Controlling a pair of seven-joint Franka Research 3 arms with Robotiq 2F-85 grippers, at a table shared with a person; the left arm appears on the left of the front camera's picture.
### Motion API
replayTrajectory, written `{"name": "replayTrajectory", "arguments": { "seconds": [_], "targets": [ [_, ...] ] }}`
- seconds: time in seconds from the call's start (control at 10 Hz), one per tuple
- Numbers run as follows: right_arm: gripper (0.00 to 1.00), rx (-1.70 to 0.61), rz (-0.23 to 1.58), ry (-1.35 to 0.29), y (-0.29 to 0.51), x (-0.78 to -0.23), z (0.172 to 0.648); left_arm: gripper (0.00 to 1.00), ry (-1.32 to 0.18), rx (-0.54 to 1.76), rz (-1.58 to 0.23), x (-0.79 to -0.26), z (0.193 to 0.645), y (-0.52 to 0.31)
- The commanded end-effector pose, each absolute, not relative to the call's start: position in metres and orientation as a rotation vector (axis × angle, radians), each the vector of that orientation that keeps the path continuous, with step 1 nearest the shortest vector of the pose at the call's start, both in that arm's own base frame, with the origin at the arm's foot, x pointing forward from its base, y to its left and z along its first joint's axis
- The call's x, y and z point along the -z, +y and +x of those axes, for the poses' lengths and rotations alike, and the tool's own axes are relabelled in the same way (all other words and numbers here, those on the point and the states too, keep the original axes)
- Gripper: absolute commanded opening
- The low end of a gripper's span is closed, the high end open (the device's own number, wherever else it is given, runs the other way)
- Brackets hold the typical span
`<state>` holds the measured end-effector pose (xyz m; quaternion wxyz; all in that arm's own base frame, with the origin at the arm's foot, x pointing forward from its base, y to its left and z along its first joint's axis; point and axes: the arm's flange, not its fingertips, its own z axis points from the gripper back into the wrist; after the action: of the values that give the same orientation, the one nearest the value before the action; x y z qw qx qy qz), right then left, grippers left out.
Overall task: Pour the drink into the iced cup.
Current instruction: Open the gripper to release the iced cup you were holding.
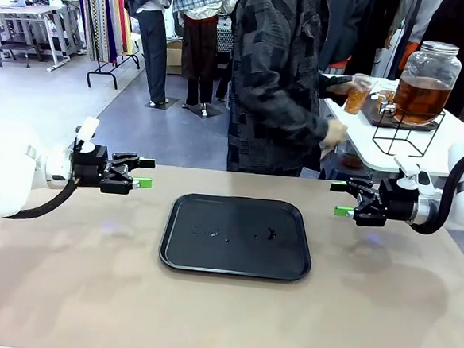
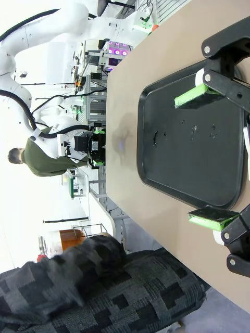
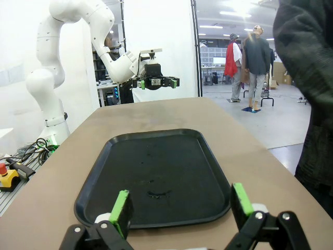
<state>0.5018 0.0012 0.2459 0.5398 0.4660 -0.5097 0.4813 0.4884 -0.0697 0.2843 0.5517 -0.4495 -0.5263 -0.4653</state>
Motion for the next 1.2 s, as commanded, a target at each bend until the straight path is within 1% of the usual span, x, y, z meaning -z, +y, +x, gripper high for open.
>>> {"name": "replayTrajectory", "arguments": {
  "seconds": [0.0,1.1],
  "targets": [
    [1.00,-1.146,1.102,-1.208,0.0037,-0.2493,0.5029,1.00,-1.239,1.099,-1.061,-0.2869,0.4893,-0.0710],
    [1.00,-1.146,1.102,-1.208,0.0037,-0.2493,0.5029,1.00,-1.239,1.099,-1.061,-0.2869,0.4893,-0.0710]
  ]
}}
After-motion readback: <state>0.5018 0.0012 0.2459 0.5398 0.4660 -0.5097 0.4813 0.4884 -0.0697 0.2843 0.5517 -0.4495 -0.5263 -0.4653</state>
